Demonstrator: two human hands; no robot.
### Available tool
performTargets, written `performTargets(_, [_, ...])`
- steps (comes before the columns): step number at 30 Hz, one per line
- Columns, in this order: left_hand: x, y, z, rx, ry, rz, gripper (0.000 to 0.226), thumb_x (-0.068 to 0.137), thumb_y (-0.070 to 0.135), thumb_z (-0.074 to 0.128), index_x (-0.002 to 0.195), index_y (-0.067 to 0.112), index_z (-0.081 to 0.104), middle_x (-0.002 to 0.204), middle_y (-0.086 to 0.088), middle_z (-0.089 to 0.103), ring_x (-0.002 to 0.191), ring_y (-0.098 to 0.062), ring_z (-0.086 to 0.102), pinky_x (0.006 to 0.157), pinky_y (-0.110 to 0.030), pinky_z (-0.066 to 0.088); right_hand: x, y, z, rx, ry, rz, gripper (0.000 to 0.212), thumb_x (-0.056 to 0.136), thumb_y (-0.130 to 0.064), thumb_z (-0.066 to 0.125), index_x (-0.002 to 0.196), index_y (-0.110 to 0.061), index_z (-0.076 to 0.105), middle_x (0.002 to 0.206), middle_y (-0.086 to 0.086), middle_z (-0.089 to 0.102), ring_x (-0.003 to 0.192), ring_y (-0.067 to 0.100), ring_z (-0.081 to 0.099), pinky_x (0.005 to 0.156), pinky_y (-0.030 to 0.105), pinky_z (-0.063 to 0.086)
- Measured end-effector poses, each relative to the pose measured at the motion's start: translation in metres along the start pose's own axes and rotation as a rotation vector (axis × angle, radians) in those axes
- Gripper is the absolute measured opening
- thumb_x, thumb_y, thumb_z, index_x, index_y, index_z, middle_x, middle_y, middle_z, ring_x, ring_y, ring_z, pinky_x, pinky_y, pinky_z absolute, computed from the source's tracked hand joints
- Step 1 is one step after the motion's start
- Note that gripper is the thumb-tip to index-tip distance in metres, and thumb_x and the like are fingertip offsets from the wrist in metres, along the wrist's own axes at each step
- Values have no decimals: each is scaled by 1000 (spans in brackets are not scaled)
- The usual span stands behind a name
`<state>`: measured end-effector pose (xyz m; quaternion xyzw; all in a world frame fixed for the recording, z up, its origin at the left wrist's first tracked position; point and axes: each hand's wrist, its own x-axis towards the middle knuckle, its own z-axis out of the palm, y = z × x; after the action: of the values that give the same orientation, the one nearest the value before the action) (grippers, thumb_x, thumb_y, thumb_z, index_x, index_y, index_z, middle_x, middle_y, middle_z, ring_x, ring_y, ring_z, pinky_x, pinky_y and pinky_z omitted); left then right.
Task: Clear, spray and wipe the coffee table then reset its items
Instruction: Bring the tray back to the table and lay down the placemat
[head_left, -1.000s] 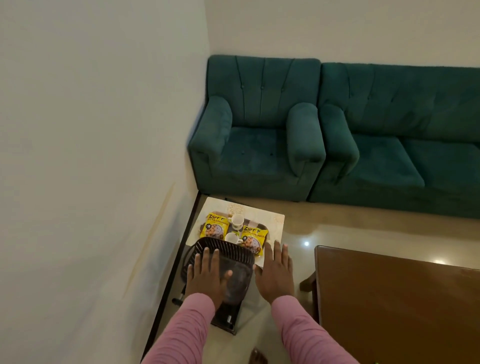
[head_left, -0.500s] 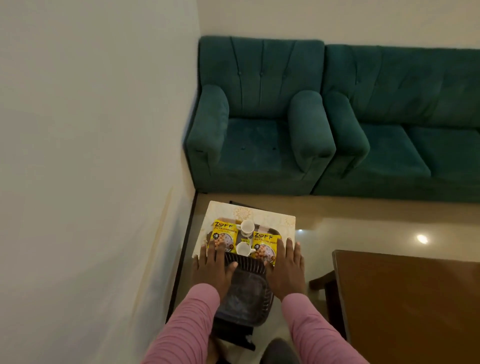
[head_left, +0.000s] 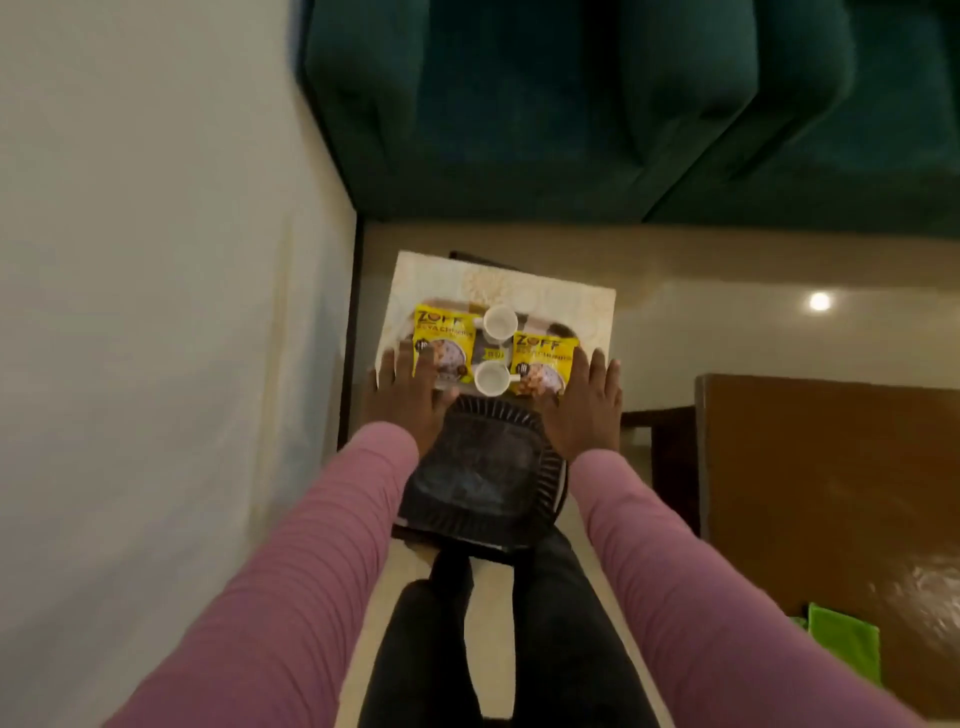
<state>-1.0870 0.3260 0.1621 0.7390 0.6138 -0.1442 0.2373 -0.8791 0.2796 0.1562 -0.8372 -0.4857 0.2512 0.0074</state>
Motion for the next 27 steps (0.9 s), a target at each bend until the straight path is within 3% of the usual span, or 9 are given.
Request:
performTargets(8, [109, -22, 64, 27, -24, -73, 66, 101, 44, 34, 154, 12, 11, 163, -14, 12, 149, -36, 12, 119, -52, 16, 104, 34, 78, 8, -92, 30, 73, 94, -35, 52, 152, -12, 14, 160, 13, 11, 147, 35, 2, 118, 47, 10])
performTargets(12, [152, -33, 94, -171, -42, -185, 64, 101, 28, 43, 154, 7, 14, 155, -20, 31, 140, -39, 33, 113, -53, 30, 142, 57, 109, 118, -149, 134, 73, 93, -38, 53, 151, -13, 16, 159, 13, 15, 147, 34, 10, 118, 49, 15])
performTargets(16, [181, -36, 114, -285, -92, -364, 63, 98, 16, 43, 154, 12, 14, 150, -21, 37, 134, -43, 40, 108, -52, 35, 166, 79, 125, 263, -141, 215, 65, 90, -31, 58, 144, -10, 28, 147, 16, 34, 133, 36, 36, 108, 47, 35])
performTargets(20, [194, -30, 116, -319, -76, -469, 48, 93, 5, 44, 140, 4, 36, 138, -26, 40, 124, -46, 44, 101, -51, 37, 177, 94, 128, 373, -231, 368, 68, 95, -32, 52, 150, -14, 18, 148, 14, 39, 132, 37, 40, 103, 44, 36])
performTargets(23, [201, -26, 113, -336, -41, -555, 44, 92, 2, 41, 136, 1, 40, 138, -25, 39, 124, -44, 44, 100, -47, 38, 180, 97, 127, 441, -317, 426, 63, 96, -31, 50, 149, -16, 20, 144, 11, 45, 130, 35, 43, 102, 41, 36])
performTargets(27, [215, -35, 119, -412, -32, -651, 40, 89, 3, 41, 128, -4, 48, 131, -26, 49, 119, -44, 49, 96, -46, 43, 187, 98, 123, 425, -336, 423, 45, 96, -27, 48, 136, -10, 38, 132, 10, 54, 116, 31, 52, 82, 30, 34])
